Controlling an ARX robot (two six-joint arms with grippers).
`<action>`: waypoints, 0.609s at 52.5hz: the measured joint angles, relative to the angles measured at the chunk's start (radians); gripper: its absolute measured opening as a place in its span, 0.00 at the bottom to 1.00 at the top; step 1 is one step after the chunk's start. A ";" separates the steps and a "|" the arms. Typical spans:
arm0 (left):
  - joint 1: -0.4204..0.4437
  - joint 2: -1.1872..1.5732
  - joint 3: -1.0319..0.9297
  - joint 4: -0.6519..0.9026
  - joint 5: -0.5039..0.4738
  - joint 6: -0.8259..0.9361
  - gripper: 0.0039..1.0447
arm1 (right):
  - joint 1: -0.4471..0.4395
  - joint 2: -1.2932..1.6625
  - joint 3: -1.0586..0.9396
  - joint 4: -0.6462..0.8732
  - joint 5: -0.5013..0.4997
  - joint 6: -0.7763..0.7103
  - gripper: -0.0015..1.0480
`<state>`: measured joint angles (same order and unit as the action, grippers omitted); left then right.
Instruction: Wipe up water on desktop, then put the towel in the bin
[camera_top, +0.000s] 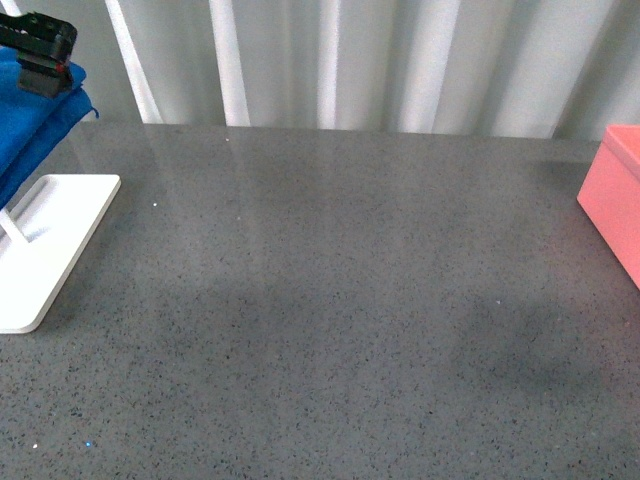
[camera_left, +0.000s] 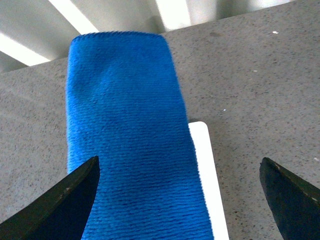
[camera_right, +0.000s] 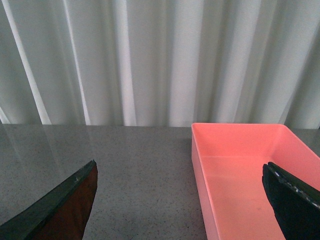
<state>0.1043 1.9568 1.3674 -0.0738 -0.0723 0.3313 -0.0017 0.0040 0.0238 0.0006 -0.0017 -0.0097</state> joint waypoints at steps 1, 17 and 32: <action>0.007 0.002 0.002 0.000 0.000 -0.002 0.94 | 0.000 0.000 0.000 0.000 0.000 0.000 0.93; 0.057 0.042 0.013 -0.003 0.013 -0.023 0.94 | 0.000 0.000 0.000 0.000 0.000 0.000 0.93; 0.055 0.076 0.019 -0.003 0.027 -0.026 0.94 | 0.000 0.000 0.000 0.000 0.000 0.000 0.93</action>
<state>0.1589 2.0331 1.3869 -0.0769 -0.0452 0.3054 -0.0017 0.0040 0.0238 0.0006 -0.0017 -0.0097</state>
